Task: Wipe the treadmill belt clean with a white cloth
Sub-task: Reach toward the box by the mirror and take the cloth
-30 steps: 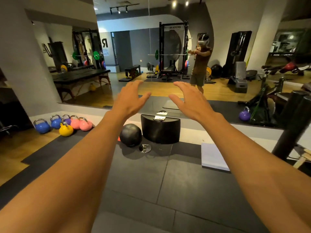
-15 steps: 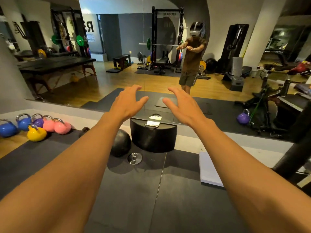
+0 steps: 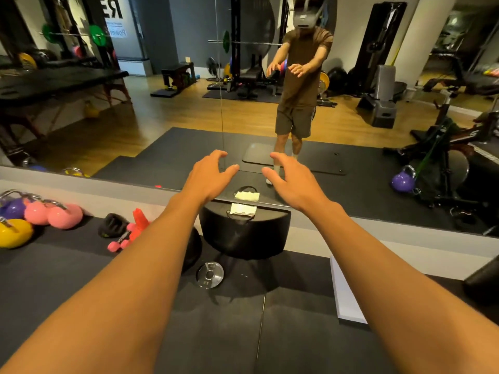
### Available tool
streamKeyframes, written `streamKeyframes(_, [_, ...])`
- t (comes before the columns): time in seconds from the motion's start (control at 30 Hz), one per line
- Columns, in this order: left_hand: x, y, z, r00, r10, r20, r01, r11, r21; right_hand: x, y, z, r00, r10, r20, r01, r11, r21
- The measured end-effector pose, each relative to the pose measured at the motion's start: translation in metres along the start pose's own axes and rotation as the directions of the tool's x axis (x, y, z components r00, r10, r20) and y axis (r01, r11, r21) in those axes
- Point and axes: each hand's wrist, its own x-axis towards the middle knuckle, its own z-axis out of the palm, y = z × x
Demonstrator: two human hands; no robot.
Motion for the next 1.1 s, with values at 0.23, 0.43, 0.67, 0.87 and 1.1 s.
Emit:
streamKeyframes(0.23, [0.143,-0.068,0.055,0.982,-0.124,0.145,0.137,0.987,-0.083,0.117,0.064,0.074,0.977,0.190,0.094,-0.200,0.973,0.115])
streamKeyframes(0.43, [0.245,-0.122,0.133,0.939,-0.243,0.242,0.281,0.950,-0.134,0.207,0.149,0.148,0.918,0.358,0.172,-0.392,0.883,0.256])
streamKeyframes(0.67, [0.333,-0.206,0.246,0.852,-0.404,0.332,0.464,0.878,-0.122,0.269,0.248,0.261,0.756,0.567,0.327,-0.654,0.674,0.344])
streamKeyframes(0.87, [0.388,-0.312,0.362,0.733,-0.552,0.398,0.636,0.763,-0.113,0.308,0.329,0.368,0.613,0.684,0.396,-0.790,0.517,0.329])
streamKeyframes(1.1, [0.421,-0.404,0.463,0.584,-0.673,0.453,0.792,0.596,-0.136,0.334,0.413,0.482,0.477,0.764,0.435,-0.878,0.389,0.279])
